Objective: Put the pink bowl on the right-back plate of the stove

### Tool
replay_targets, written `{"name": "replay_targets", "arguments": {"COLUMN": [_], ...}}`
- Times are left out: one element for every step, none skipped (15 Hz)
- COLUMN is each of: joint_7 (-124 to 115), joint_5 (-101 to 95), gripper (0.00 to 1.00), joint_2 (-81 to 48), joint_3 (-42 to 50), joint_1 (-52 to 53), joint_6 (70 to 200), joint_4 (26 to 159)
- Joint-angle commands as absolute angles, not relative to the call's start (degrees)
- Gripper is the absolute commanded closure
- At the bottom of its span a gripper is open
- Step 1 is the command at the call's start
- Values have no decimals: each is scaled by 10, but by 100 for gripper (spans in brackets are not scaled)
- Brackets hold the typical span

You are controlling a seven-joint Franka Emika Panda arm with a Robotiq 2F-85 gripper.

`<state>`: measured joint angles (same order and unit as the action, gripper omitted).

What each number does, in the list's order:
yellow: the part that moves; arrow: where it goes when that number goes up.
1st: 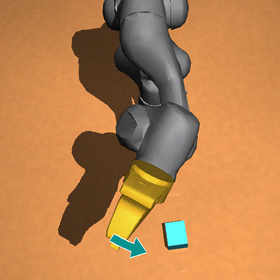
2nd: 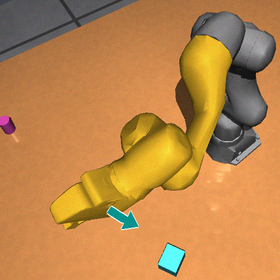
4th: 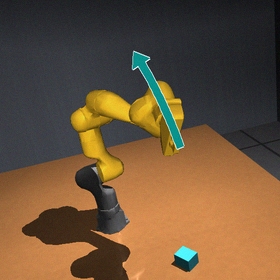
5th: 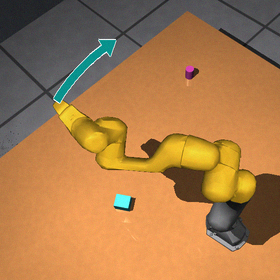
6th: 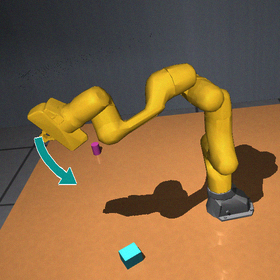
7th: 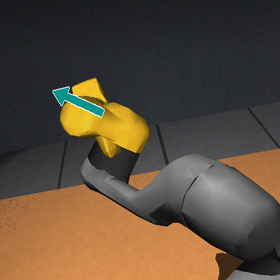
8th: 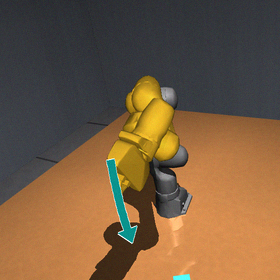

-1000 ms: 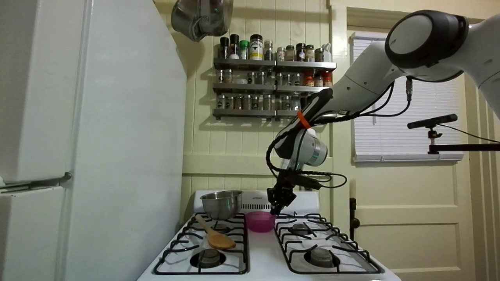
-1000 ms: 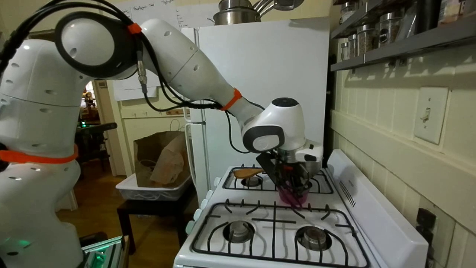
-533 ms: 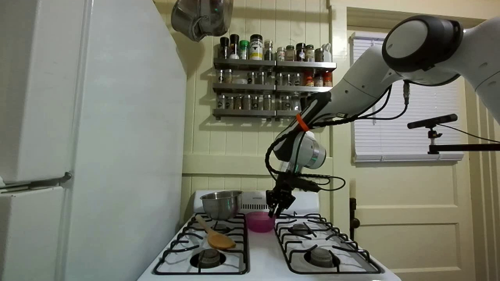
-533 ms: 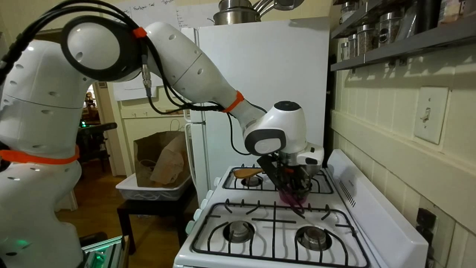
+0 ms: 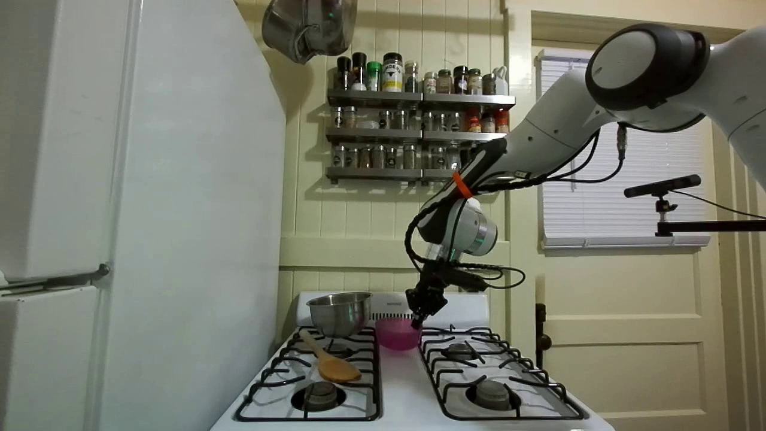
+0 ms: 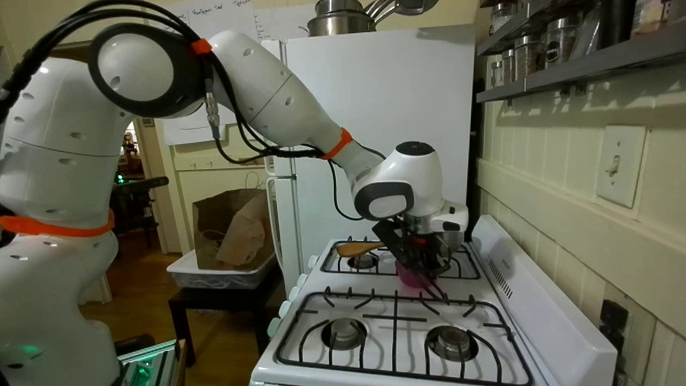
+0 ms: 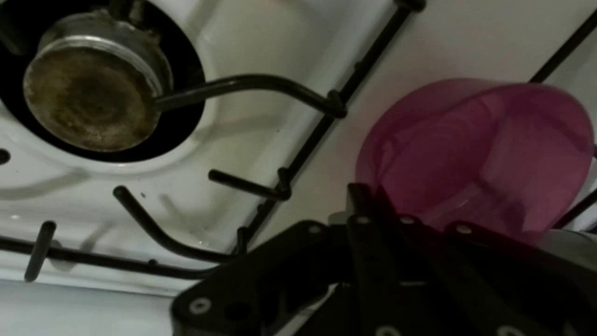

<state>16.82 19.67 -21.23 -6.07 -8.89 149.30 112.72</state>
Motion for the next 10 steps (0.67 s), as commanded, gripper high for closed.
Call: {"name": "replay_targets", "arguments": {"joint_7": [154,146,139,140,157,160,148,140,126,112], "joint_5": [195,191,192,203,220,231,218,211,199,191], "gripper": [99,99,99,99,99,99,99,99,99,99], "joint_2": [-134,-115,-96,-77,-58,-36,-14,4,18,34], "joint_3": [-49,-41,-35,-32,-31,-25,-12,0,13,29], "joint_1": [-91,-88,-87,-89,-93,-94,-90,-90,-90,-94], "joint_6": [1469,1469,1467,1465,1468,1461,1464,1466,1480,1487], "joint_4": [1181,1198,1217,1236,1260,1283,1310,1332,1353,1370]}}
